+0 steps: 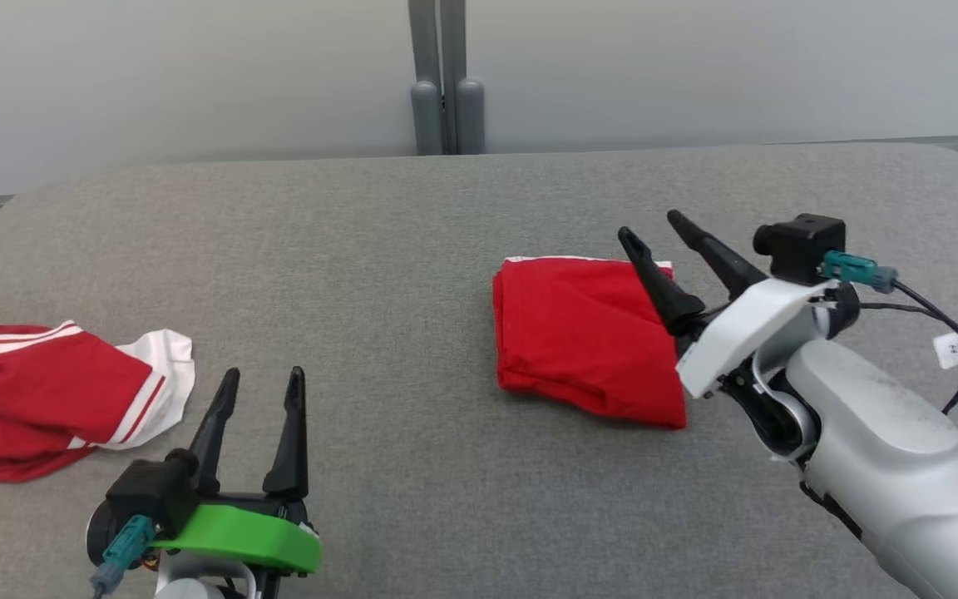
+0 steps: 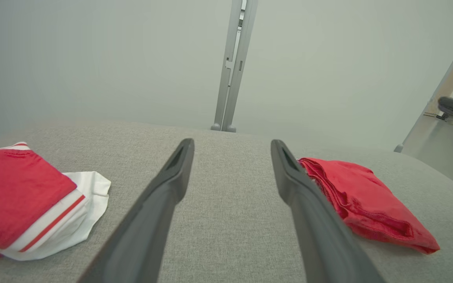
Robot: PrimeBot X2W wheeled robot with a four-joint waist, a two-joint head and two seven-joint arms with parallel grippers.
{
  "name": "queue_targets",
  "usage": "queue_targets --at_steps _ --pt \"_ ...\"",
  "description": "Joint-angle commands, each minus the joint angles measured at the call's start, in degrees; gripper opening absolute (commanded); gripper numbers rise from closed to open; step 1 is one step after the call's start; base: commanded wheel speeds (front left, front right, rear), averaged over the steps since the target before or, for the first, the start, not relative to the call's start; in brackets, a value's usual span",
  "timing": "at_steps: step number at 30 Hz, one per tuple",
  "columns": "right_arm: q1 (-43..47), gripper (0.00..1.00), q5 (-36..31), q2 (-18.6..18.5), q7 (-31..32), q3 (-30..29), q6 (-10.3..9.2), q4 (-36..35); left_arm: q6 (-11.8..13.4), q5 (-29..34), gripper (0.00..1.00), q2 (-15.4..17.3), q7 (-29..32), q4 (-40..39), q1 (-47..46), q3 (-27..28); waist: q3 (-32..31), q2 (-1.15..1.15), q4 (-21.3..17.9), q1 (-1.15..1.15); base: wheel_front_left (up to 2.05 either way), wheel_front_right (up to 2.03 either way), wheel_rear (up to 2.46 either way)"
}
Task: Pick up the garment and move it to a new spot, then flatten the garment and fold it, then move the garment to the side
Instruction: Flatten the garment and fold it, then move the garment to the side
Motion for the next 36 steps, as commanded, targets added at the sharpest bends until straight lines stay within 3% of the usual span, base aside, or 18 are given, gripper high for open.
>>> queue_targets --at_steps 1,6,15,24,36 --pt "2.21 1.00 -2.35 -0.28 -0.15 -2.62 0.00 -1.55 0.30 0.10 1.00 0.45 0.00 -0.55 1.03 0.68 -0.79 0.00 -3.24 0.00 0.00 0.00 0.00" --pt "9.86 1.00 -12.18 -0.58 -0.15 -14.69 0.00 -7.02 0.95 0.86 1.00 0.91 0.00 -2.02 1.74 2.84 -1.24 0.00 -5.82 0.00 0.00 0.00 0.00" --pt "23.11 1.00 -24.58 4.38 -0.16 -31.77 0.00 -16.45 2.15 4.40 1.00 0.51 0.00 -4.44 2.97 5.71 -1.63 0.00 -8.03 0.00 0.00 0.00 0.00" --pt "30.55 1.00 -30.10 7.76 -0.16 -37.21 0.00 -18.65 1.54 6.74 1.00 -0.62 0.00 -3.74 3.50 7.74 -1.85 0.00 -7.78 0.00 0.00 0.00 0.00" --pt "29.85 1.00 -30.88 8.10 -0.17 -36.64 0.00 -16.71 0.33 8.38 1.00 -1.81 0.00 -2.66 2.71 8.76 -1.42 0.00 -7.28 0.00 0.00 0.00 0.00"
